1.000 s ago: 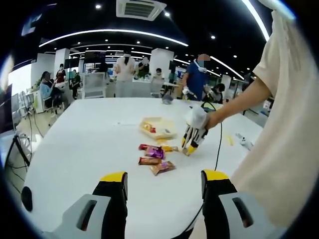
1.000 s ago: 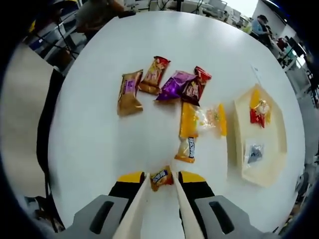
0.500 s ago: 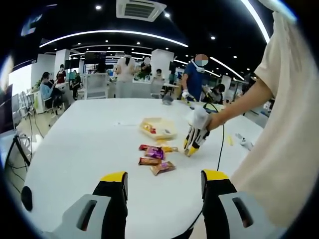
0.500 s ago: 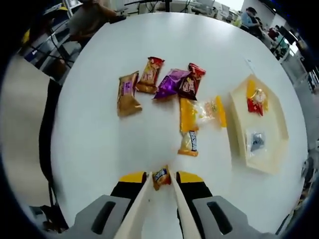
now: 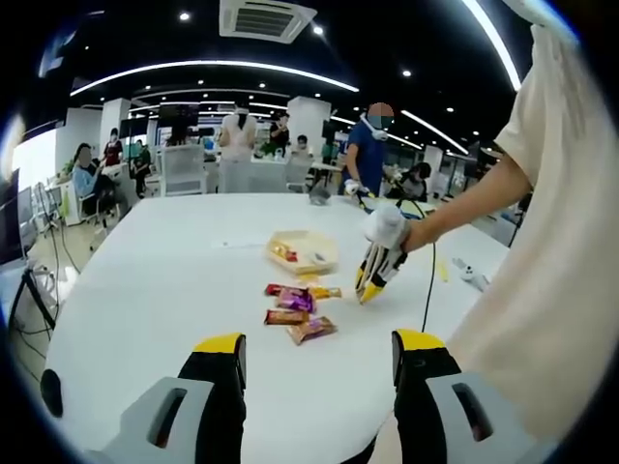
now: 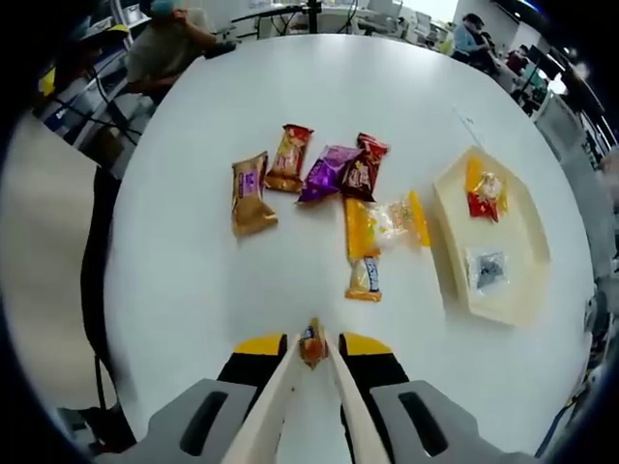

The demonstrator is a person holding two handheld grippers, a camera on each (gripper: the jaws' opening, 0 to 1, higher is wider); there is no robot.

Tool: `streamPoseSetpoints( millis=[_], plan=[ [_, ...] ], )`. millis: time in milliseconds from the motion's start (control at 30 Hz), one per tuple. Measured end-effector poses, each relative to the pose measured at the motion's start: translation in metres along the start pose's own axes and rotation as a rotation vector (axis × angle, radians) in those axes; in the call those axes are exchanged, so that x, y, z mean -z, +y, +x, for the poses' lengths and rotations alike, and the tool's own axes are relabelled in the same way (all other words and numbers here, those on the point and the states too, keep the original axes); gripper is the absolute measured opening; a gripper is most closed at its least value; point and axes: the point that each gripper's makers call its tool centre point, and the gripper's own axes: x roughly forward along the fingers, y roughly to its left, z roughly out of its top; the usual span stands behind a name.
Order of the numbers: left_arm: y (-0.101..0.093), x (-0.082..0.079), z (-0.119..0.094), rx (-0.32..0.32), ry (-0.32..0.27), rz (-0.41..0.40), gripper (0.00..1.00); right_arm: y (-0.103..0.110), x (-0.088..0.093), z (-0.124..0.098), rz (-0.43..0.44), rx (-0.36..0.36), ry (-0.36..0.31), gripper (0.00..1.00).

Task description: Place the target food into the container with the food tongs after gripping and lifting it, then release it inside without dropping or visibly crushing the food.

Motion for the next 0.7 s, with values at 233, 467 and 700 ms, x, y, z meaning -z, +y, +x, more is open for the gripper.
streamPoseSetpoints(
  millis=[233,467,700],
  plan=[
    [-0.002,-0.004,0.004,0.016,-0.007,0.011,0.61,-0.003,0.002,-0.007,0.021,0.009,-0.003,0.18],
    [-0.003,-0.006,0.005,0.027,-0.009,0.021,0.6,0.0,0.012,-0.006,0.022,0.017,0.02,0.18],
    [-0.002,-0.004,0.003,0.028,-0.007,0.02,0.6,-0.003,0.008,-0.015,0.03,0.031,0.013,0.17]
  ],
)
